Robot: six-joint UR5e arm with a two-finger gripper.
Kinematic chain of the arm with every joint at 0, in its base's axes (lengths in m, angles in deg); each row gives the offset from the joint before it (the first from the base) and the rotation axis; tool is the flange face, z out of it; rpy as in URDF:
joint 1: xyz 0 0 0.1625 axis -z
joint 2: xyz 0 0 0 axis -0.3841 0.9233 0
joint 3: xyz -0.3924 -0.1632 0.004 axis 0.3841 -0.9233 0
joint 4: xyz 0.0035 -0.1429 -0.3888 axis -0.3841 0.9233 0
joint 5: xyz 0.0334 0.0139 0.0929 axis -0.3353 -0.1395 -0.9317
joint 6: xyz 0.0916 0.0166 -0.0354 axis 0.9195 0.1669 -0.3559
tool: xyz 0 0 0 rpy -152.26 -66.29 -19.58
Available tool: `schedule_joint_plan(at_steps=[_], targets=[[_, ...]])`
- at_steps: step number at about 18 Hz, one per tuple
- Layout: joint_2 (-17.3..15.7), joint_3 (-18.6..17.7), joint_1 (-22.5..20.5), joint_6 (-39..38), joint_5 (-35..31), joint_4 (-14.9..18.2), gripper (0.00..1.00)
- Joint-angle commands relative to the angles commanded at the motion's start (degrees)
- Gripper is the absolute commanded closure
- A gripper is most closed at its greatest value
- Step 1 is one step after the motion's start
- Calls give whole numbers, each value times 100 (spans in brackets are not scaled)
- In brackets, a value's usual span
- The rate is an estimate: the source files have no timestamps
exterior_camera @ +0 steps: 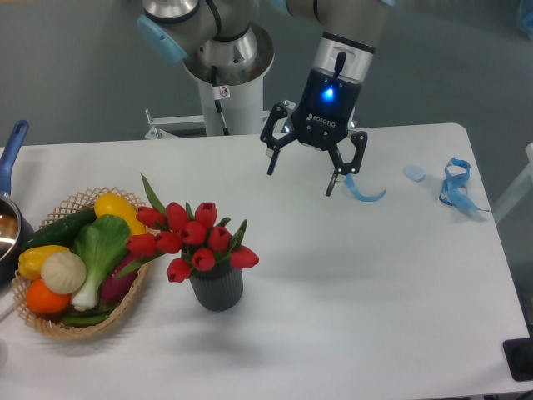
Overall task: Pick up the flowers from the vase
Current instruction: 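Move the open gripper toward the red tulips in the grey vase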
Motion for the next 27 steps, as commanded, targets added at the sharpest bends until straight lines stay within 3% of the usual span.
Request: schedule_joint_plan(at_steps=[6,9,12,17,21,27], targets=[[-44,-211,315,70,202,-53,0],[87,-290,474,219,185,-254,0],[158,-509,545,1113,185,-448,0],[368,-467,720,1477,237,-509,0],[799,-308,958,1415,264,-773,0],[931,-308,1011,1424,264,-817,0]])
